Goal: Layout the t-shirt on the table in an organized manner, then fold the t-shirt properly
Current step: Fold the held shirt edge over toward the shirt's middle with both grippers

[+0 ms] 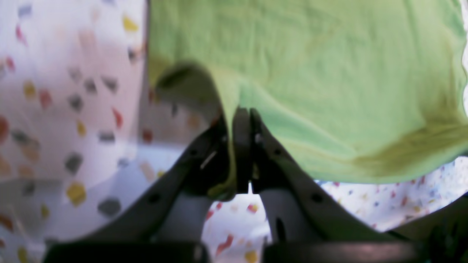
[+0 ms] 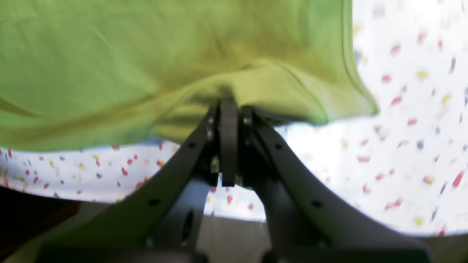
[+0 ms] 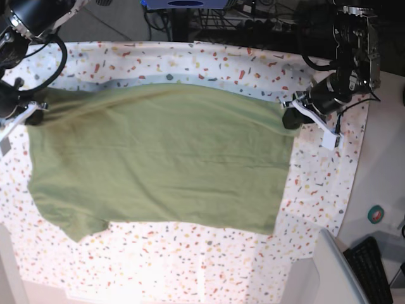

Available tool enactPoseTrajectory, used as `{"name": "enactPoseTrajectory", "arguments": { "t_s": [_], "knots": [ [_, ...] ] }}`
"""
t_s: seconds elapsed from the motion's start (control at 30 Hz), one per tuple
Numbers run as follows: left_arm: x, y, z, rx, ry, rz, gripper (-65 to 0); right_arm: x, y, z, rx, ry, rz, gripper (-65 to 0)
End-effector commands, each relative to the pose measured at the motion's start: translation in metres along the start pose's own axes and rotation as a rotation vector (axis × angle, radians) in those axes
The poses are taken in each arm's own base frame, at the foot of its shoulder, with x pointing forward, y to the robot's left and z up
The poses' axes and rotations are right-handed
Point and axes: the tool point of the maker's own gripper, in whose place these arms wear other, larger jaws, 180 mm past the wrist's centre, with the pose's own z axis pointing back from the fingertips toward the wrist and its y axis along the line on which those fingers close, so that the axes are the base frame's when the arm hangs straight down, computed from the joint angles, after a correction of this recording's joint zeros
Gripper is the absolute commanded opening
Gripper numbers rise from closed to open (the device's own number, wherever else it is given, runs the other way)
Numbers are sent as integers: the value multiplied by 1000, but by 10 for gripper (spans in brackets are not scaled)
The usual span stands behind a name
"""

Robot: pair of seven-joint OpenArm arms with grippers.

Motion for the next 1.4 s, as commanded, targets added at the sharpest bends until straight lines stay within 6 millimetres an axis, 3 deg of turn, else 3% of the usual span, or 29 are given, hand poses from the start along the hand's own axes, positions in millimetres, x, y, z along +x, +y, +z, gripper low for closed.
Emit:
{"name": "enactPoseTrajectory", "arguments": {
  "t_s": [0.0, 0.1, 0.4, 0.7, 0.93, 1.37],
  "knots": [
    [14, -7, 0, -22, -35, -6, -650, 24, 2, 5, 4, -74, 26, -650],
    [22, -8, -8, -28, -41, 4, -650, 35, 7, -1, 27, -104, 24, -650],
    [37, 6, -27, -14, -45, 61, -650, 58, -7, -31, 95, -131, -36, -650],
    [48, 12, -41, -12, -45, 93, -650, 58, -21, -42, 108, -141, -76, -650],
    [60, 7, -45, -24, -65, 94, -650, 62, -24, -43, 93, -170, -130, -650],
    [61, 3, -47, -32, -77, 111, -650, 74, -23, -42, 98, -196, -127, -650]
  ]
}}
